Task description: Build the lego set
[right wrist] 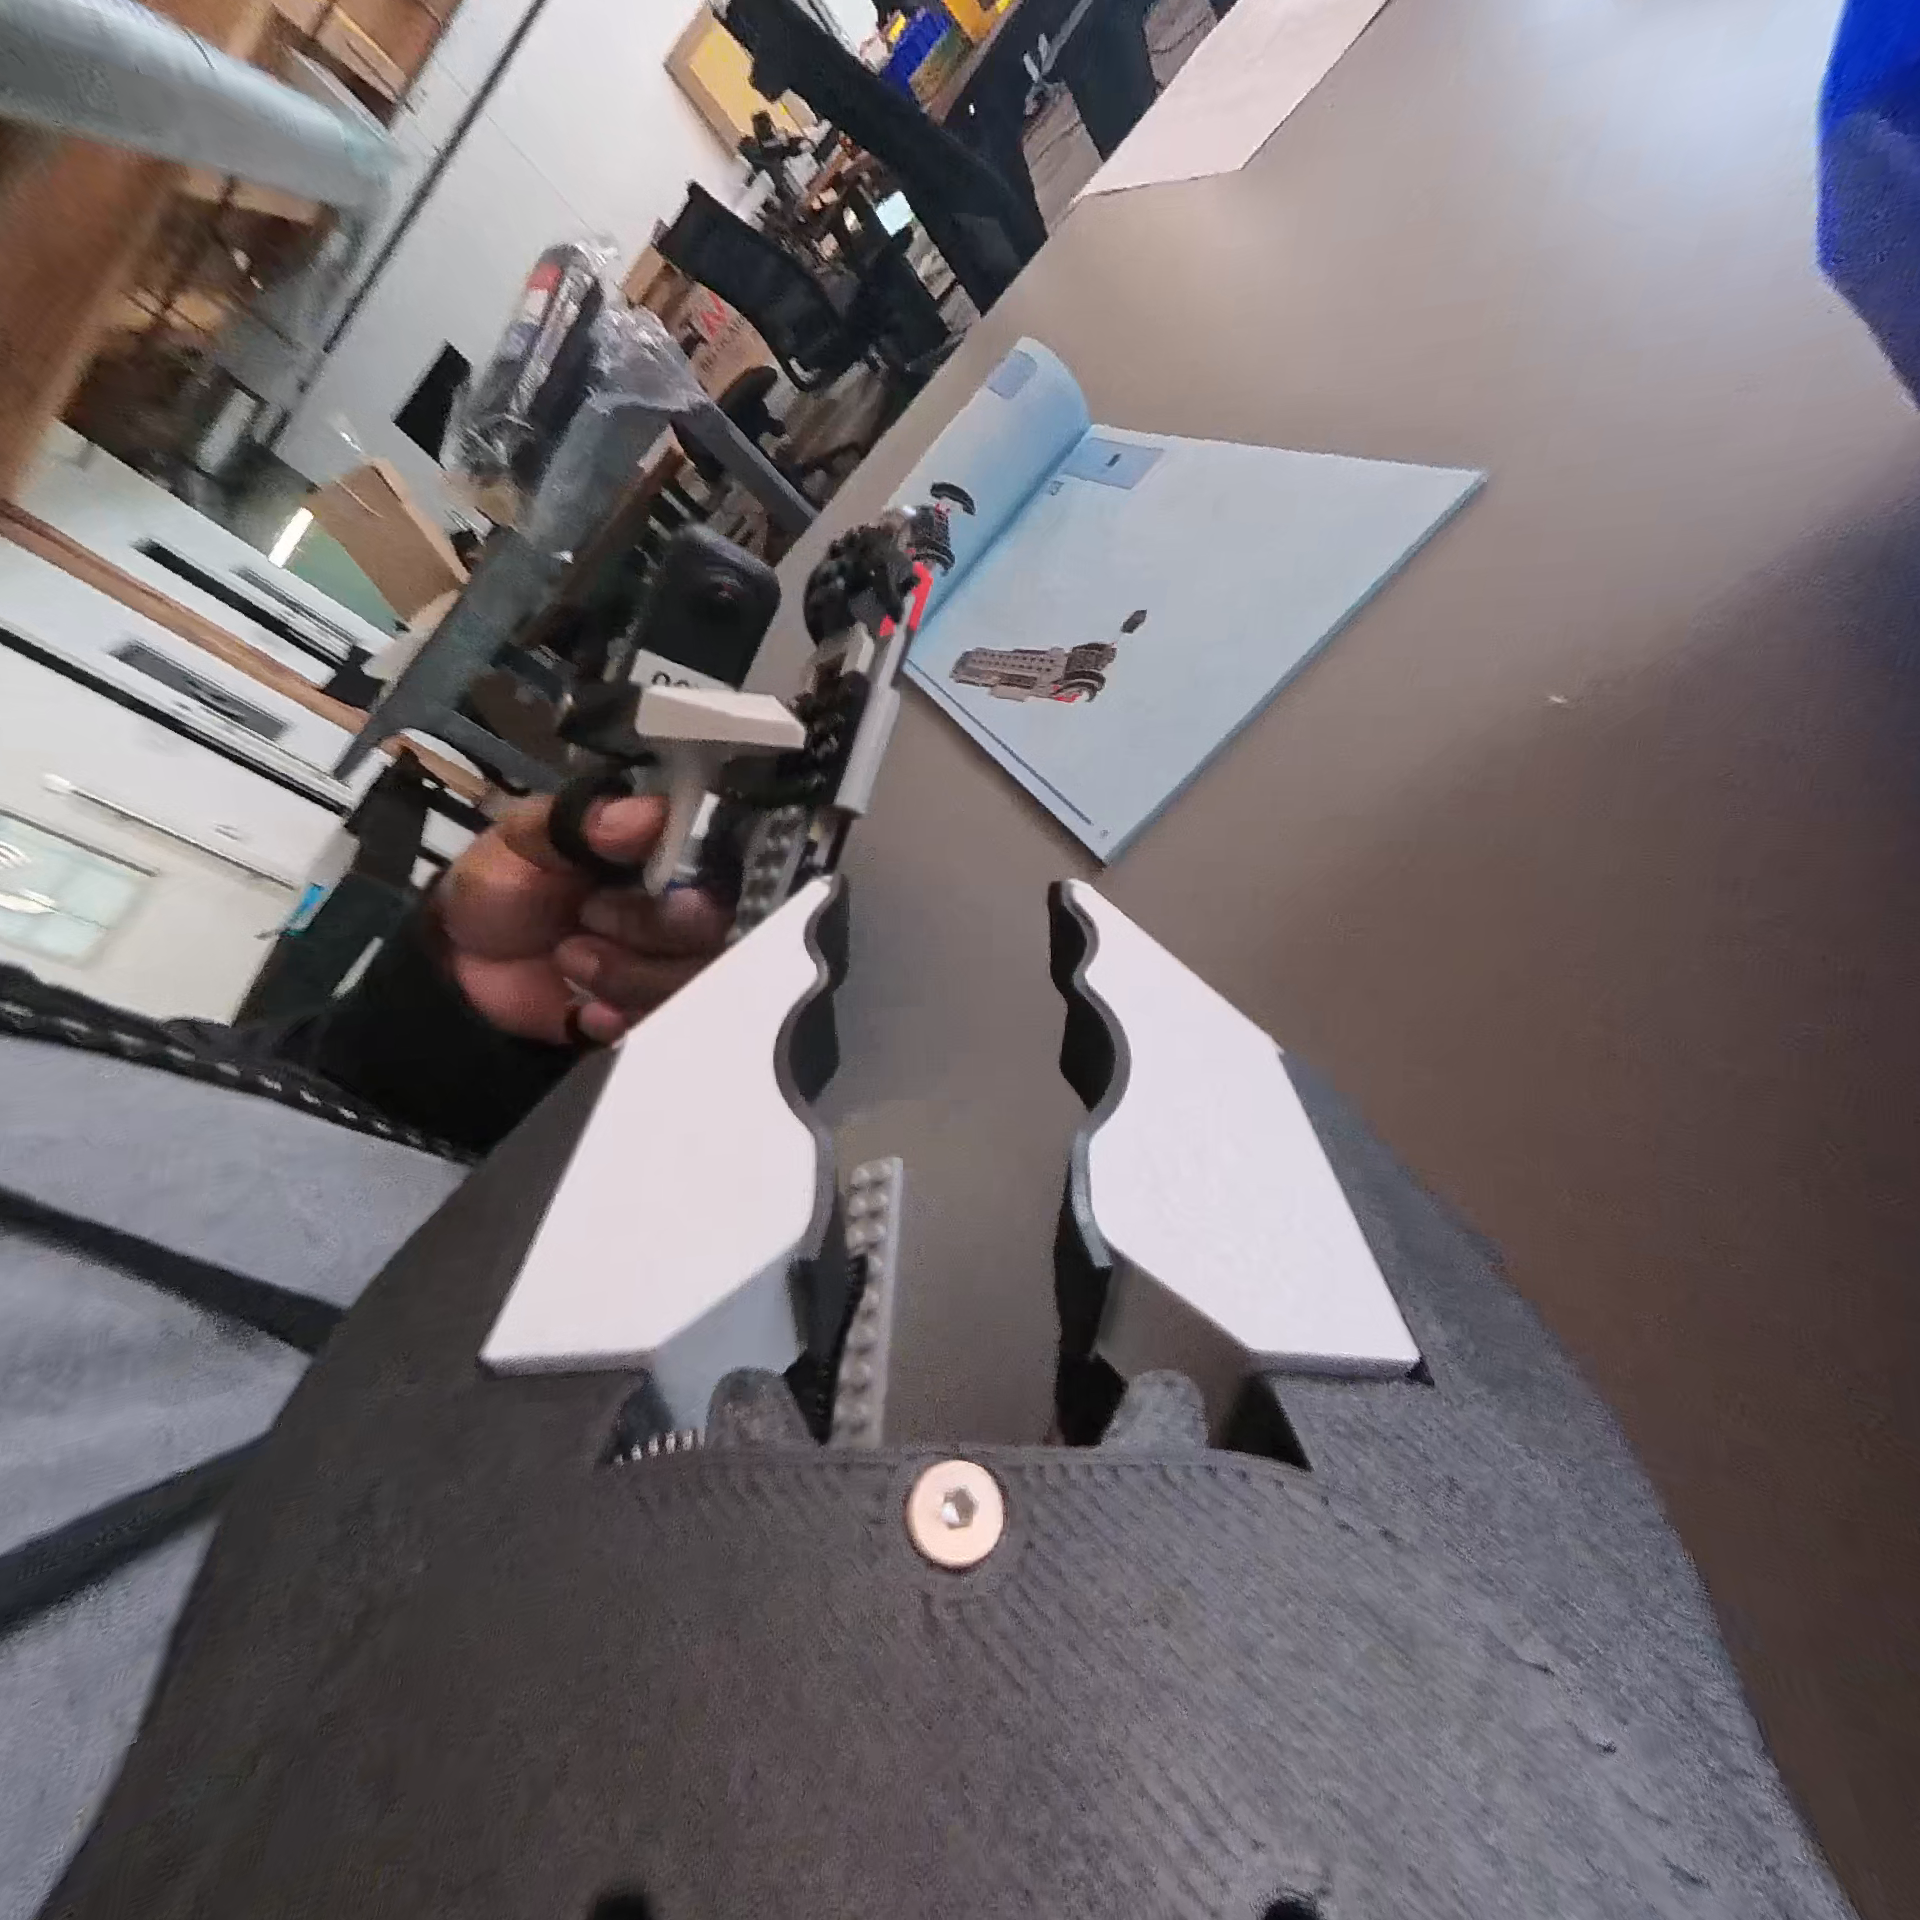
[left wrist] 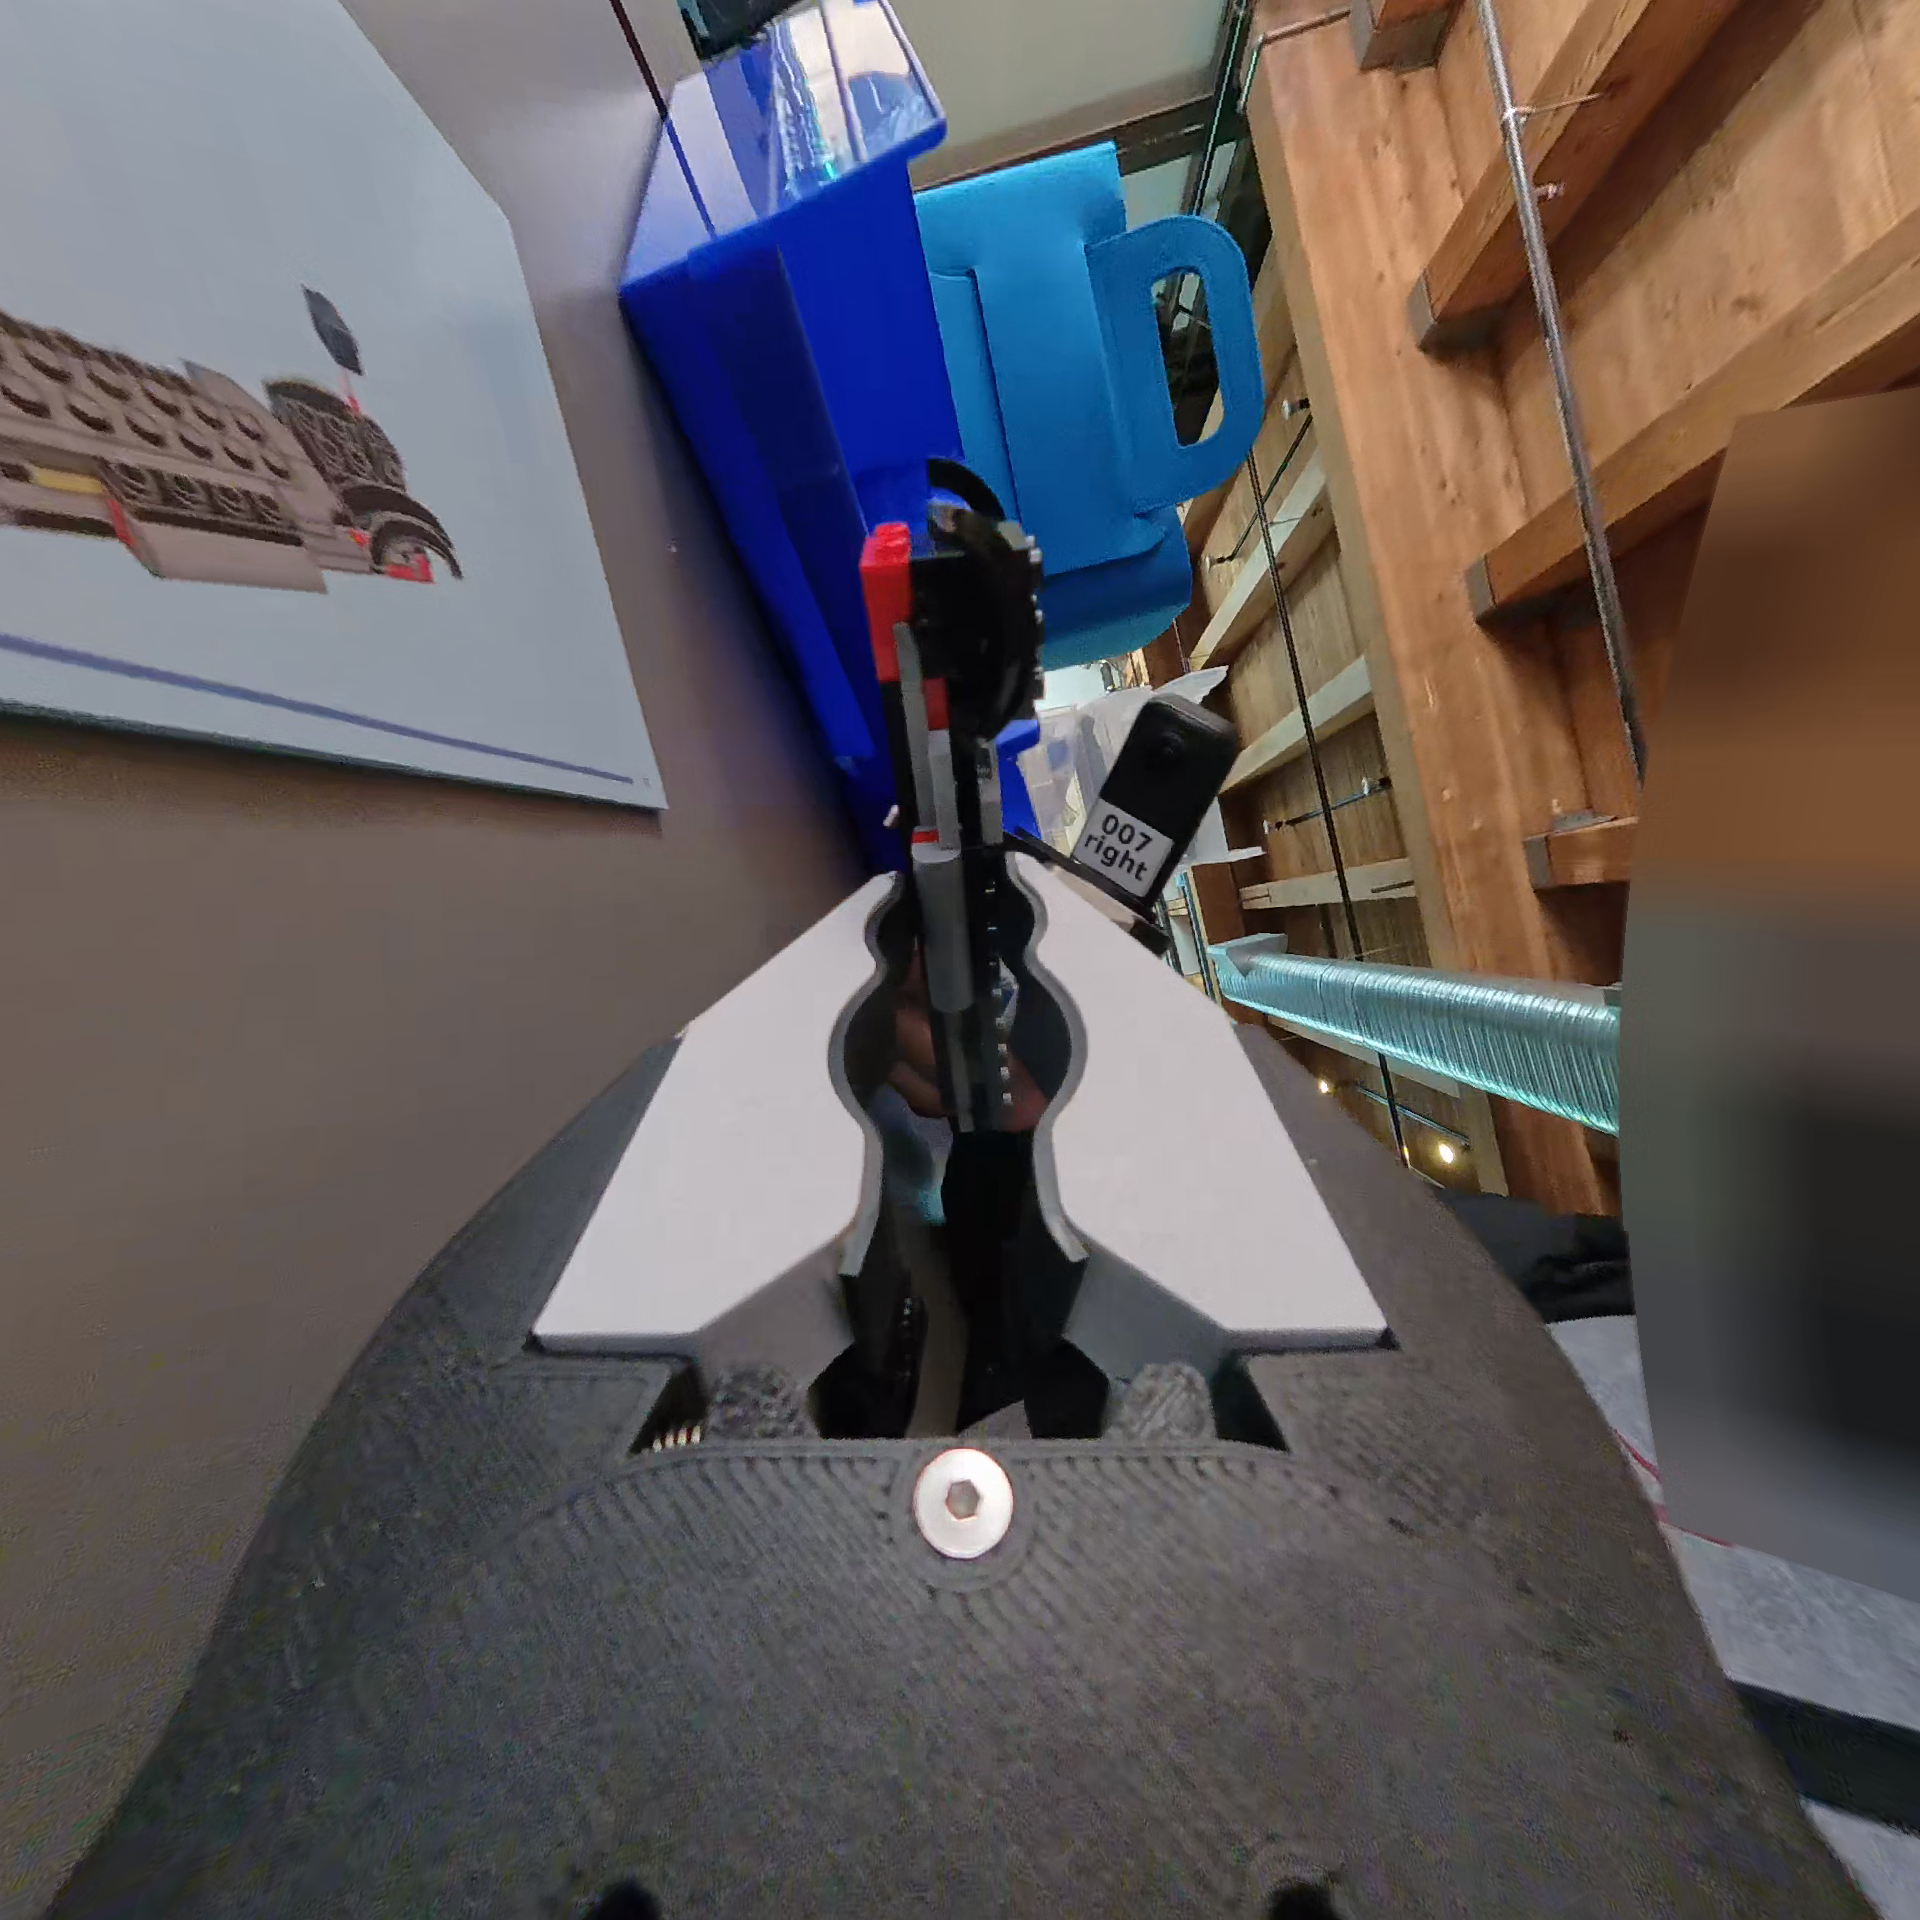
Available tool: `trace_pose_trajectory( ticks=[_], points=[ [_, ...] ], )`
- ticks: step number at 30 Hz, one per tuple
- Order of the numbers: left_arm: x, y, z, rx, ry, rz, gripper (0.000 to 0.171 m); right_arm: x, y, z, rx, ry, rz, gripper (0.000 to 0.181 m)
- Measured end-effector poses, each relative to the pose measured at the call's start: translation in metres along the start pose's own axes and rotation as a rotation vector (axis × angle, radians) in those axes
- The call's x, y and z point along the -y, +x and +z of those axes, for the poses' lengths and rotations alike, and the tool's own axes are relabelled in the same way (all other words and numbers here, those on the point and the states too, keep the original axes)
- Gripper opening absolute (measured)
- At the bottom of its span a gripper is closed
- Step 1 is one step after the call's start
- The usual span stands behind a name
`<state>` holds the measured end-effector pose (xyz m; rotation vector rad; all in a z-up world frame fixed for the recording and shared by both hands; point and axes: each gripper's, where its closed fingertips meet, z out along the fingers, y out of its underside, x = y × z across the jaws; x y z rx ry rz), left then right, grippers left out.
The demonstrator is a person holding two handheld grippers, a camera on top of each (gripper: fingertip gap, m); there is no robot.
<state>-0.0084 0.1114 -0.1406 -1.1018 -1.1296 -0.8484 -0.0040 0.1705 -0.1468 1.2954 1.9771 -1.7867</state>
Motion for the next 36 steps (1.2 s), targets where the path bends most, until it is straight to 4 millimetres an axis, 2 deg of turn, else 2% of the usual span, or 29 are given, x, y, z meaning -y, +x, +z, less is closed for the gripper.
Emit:
trace_pose_trajectory(
  ticks=[4,11,16,21,24,31,36],
  points=[
    [0.003,-0.007,0.002,0.03,-0.001,-0.007,0.015,-0.009,0.007,-0.007,-0.032,-0.058,-0.063,0.041],
    [0.004,-0.01,0.002,0.05,0.003,-0.003,0.015,-0.028,-0.004,-0.006,-0.043,-0.158,-0.17,0.039],
    [0.001,-0.011,0.0,0.071,0.001,0.01,0.015,-0.056,-0.014,-0.017,-0.096,-0.227,-0.236,0.03],
    [0.001,-0.015,-0.004,0.084,0.013,-0.02,0.015,-0.089,-0.024,-0.023,-0.187,-0.311,-0.299,0.031],
    [-0.002,-0.016,-0.007,0.092,0.015,-0.032,0.015,-0.1,-0.026,-0.022,-0.262,-0.355,-0.367,0.031],
    [-0.008,-0.014,-0.008,0.078,0.006,-0.057,0.015,-0.105,-0.017,-0.02,-0.45,-0.435,-0.547,0.018],
    [-0.01,-0.012,-0.011,0.063,0.015,-0.058,0.015,-0.096,-0.016,-0.017,-0.424,-0.38,-0.429,0.017]
  ],
)
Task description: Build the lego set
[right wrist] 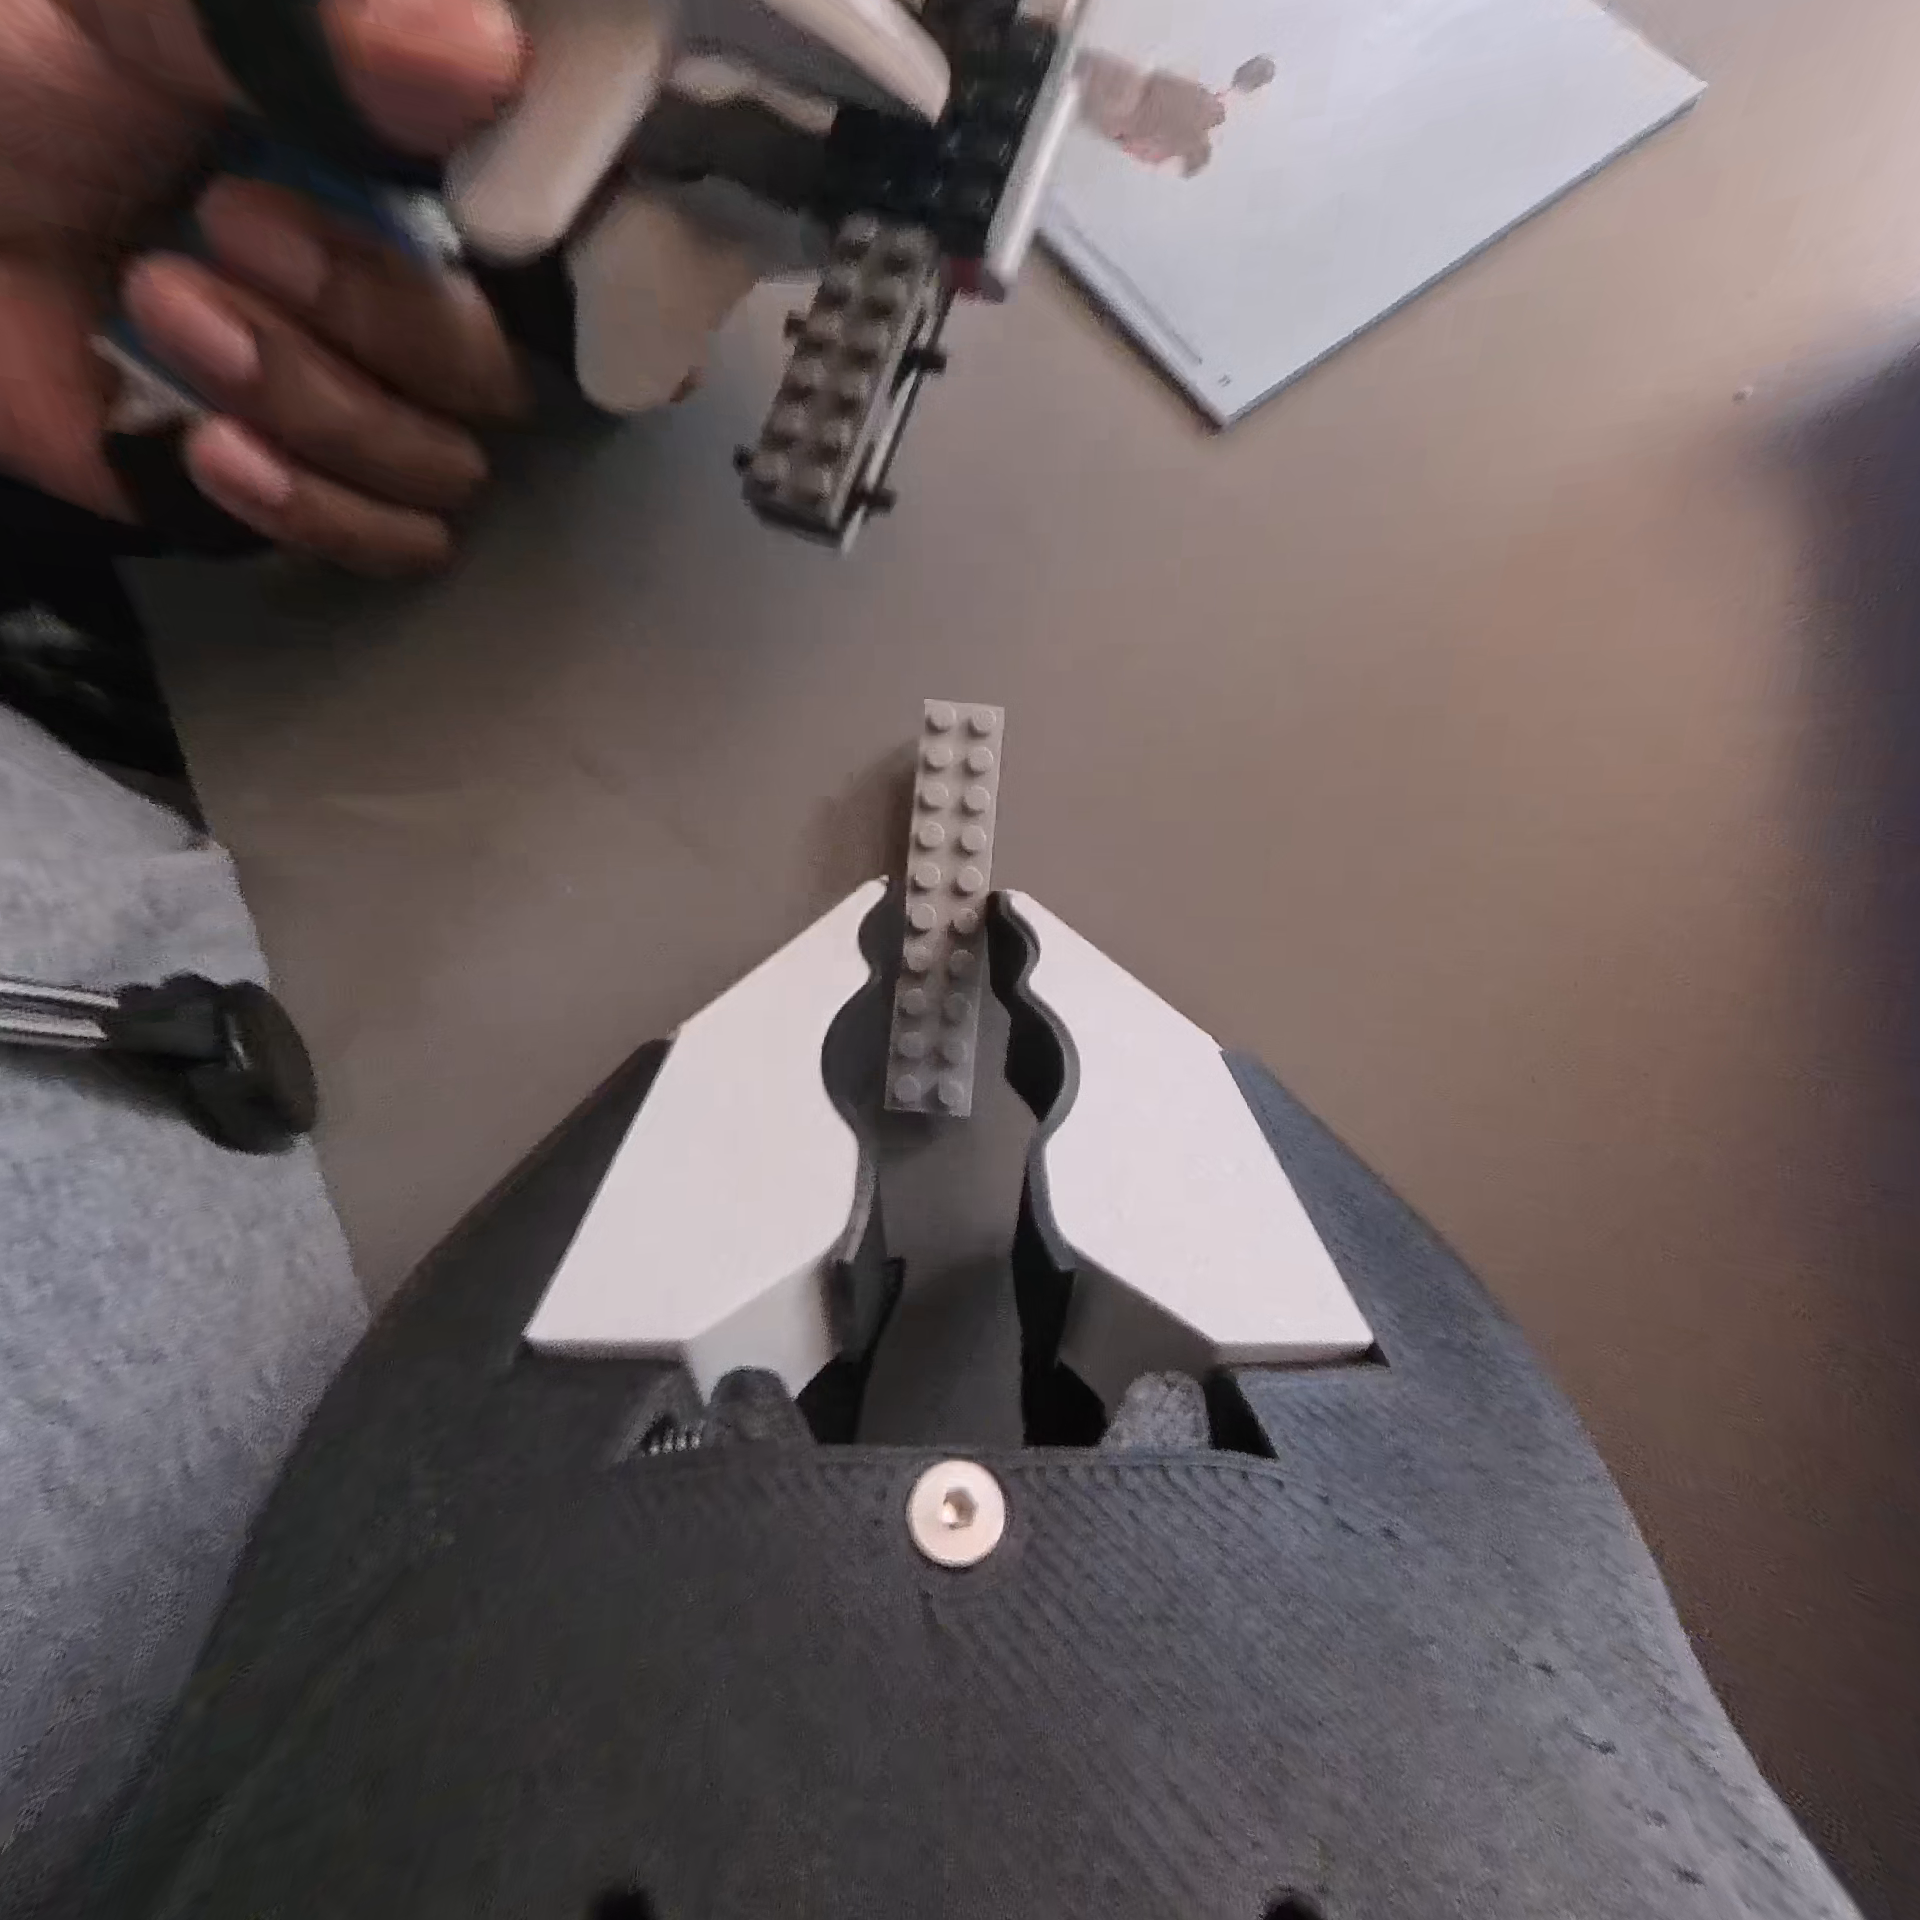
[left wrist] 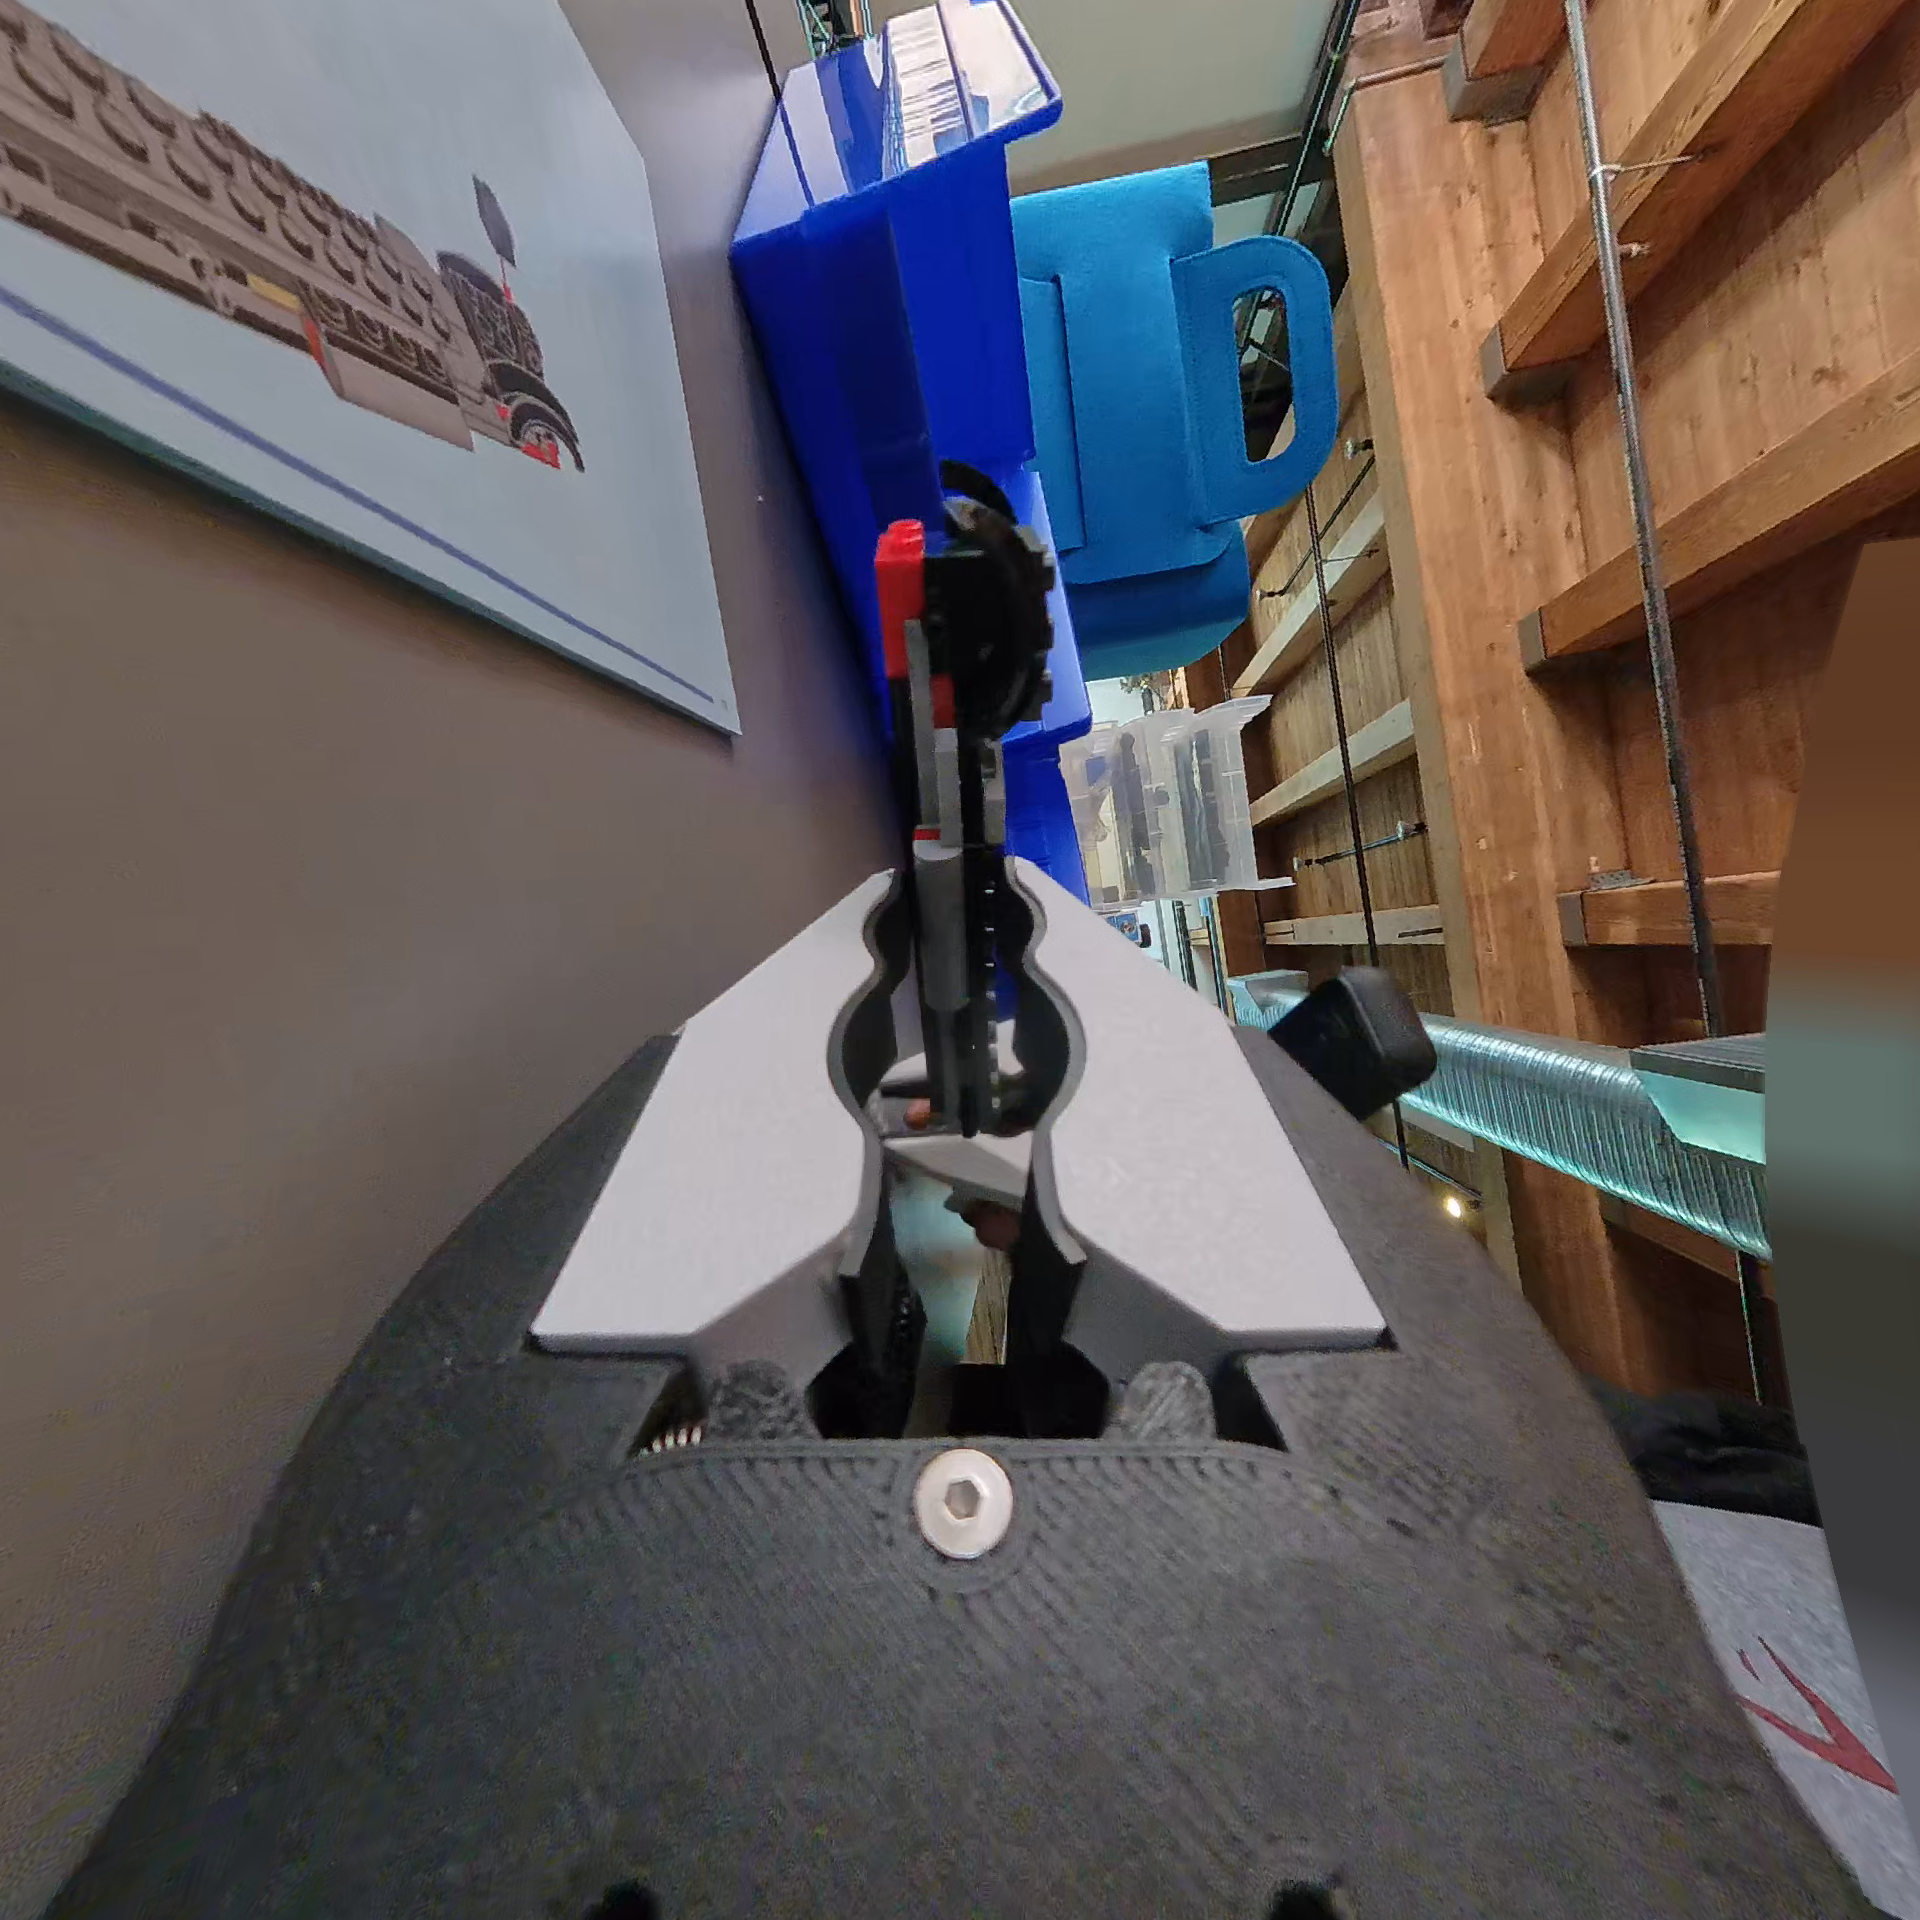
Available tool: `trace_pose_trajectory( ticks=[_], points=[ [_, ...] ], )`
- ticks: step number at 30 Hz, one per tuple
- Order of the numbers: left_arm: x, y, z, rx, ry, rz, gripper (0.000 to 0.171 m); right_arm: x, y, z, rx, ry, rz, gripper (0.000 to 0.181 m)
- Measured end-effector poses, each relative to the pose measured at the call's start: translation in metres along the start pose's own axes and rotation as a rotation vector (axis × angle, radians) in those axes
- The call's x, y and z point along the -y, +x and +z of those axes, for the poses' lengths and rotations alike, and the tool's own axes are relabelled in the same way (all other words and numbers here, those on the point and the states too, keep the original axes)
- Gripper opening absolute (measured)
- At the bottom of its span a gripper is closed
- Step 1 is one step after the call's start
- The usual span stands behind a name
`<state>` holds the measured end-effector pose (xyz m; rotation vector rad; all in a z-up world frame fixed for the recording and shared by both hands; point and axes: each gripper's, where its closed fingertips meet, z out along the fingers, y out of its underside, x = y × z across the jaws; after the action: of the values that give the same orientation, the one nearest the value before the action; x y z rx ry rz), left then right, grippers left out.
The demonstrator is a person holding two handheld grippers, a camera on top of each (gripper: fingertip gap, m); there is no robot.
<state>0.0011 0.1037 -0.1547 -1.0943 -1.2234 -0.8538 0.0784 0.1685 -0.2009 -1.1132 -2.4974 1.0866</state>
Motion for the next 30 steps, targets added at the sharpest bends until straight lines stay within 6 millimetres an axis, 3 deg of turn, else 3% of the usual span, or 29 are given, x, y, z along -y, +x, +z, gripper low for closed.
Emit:
trace_pose_trajectory(
  ticks=[2,6,10,16,30],
  points=[
    [0.0,0.0,-0.001,0.002,0.006,0.001,0.015,0.02,0.002,-0.008,0.035,0.091,0.071,0.017],
    [-0.001,0.001,-0.003,0.011,0.027,0.032,0.016,0.079,0.002,-0.025,0.13,0.319,0.203,0.017],
    [-0.005,0.002,-0.001,0.009,0.022,0.03,0.016,0.11,-0.004,-0.014,0.211,0.399,0.282,0.017],
    [-0.004,0.004,-0.005,-0.019,0.045,-0.006,0.015,0.112,-0.01,0.011,0.294,0.366,0.364,0.017],
    [0.0,0.009,-0.006,-0.047,0.07,0.005,0.017,0.111,-0.009,0.023,0.288,0.356,0.379,0.017]
  ],
)
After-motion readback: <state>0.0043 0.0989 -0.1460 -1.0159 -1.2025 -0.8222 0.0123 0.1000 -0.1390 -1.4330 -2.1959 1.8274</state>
